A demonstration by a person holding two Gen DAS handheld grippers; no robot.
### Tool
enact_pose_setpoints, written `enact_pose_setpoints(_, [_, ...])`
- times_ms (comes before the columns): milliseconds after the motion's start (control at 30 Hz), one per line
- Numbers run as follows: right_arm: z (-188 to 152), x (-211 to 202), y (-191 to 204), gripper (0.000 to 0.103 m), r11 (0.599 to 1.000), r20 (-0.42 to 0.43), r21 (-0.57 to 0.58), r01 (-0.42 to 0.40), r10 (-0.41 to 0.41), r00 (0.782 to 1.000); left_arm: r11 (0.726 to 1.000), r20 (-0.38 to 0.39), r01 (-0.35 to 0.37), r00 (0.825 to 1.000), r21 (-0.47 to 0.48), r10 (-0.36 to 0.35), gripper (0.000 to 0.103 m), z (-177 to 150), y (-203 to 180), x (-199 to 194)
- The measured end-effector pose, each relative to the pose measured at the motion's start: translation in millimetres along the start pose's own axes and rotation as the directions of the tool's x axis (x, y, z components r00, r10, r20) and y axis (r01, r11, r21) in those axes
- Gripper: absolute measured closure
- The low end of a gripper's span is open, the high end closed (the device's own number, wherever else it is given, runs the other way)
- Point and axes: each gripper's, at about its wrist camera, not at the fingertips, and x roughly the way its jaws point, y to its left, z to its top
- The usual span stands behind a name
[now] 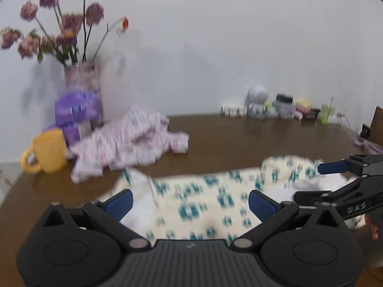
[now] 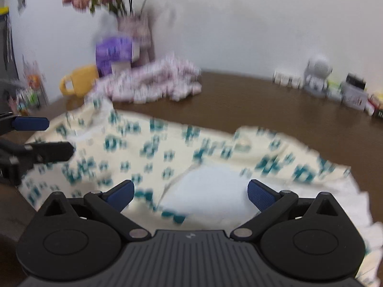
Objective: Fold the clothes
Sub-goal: 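Lift both open grippers and move them to the flower-print dress edge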
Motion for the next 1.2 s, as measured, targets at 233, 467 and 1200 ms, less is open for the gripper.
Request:
enact_pose_setpoints(233, [66.1,-35.3,-36.9,0.0,0.996,0.009,-0.084,-0.018,0.019,1.0,0.993,-0.017,0.031,0.999,0.116,-0.029,0.0,77.8,26.1,9.3])
enact_pose_setpoints(467, [121.7,-20.5,-64.8,0.001,0.951,-0.086,-0.306,-0.055,0.03,0.996,0.934,-0.202,0.218,0.966,0.284,-0.164,0.004,103.8,42.5,75.0])
enact_pose_setpoints(1200, [98.0,132.7,-135.6,0.054,0.883,-0.454,-0.224,-0.413,0.281,0.846,0.781,-0.586,0.539,0.758,0.315,-0.287,0.059,73.6,73.8,223.1])
